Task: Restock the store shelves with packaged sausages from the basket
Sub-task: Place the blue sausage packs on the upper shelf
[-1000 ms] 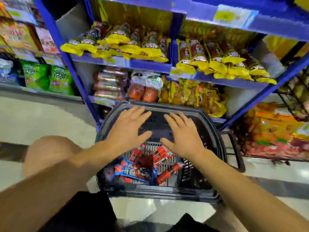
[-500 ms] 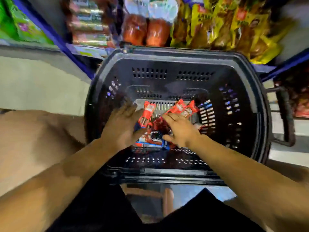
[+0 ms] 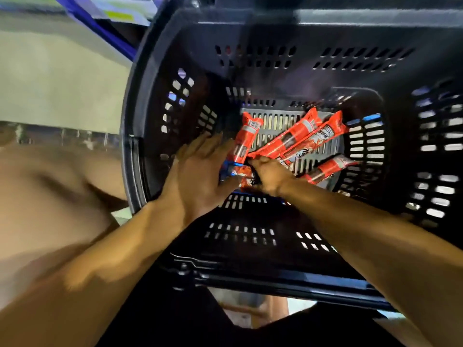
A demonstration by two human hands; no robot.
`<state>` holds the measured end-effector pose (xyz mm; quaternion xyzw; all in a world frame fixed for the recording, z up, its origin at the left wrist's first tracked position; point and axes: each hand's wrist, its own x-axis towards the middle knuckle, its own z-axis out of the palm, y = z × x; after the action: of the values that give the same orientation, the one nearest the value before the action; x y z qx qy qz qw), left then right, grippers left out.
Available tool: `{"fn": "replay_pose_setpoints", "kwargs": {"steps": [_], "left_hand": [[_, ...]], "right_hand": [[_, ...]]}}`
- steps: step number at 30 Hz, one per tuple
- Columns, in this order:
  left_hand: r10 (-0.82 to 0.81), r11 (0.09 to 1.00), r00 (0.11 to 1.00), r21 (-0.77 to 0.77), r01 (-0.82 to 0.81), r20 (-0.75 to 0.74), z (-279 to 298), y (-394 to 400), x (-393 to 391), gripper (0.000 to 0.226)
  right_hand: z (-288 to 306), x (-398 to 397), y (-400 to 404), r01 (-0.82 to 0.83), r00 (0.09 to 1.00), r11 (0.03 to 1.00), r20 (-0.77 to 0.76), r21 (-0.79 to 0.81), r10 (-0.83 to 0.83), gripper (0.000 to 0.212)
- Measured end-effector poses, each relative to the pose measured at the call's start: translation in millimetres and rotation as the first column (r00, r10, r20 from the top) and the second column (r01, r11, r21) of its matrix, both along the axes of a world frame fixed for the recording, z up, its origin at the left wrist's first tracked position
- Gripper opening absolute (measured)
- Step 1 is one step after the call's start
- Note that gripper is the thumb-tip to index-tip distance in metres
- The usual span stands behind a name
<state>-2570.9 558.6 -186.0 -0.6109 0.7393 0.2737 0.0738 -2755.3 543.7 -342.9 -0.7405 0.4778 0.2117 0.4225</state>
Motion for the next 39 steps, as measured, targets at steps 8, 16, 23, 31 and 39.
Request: {"fn": "replay_pose_setpoints", "kwargs": {"steps": [8,16,23,31,39], "left_hand": [[0.055,0.998,0.994,-0.036,-0.058,-0.091,1,-1,-1,0.068],[0.085,0.994,0.981,-0.056,-0.096,-0.173,-4,-3,2,0.051],[0.359,0.933,0.887,0.095,-0.346,-0.292,-3,-8,-4,0.049],[0.785,0.604,0.386,0.465,-0.647,-0.484,-1,-16,-17,0.021],[0.741,0.588,0.157,0.518,-0.621,-0.653,17,-24,-24,0.013]], "right_hand": [[-8,-10,15,-0.033,0.998,0.999,-0.058,-0.008,0.033,0.067],[12,-20,3,-0.032,0.999,0.995,0.021,-0.095,0.034,0.048],[49,-42,-9,0.443,0.893,0.886,0.156,-0.134,-0.423,0.041],[105,-9,8,0.518,0.837,0.8,0.374,-0.303,-0.401,0.044],[133,-14,12,0.546,0.781,0.82,0.458,-0.173,-0.424,0.076]]}}
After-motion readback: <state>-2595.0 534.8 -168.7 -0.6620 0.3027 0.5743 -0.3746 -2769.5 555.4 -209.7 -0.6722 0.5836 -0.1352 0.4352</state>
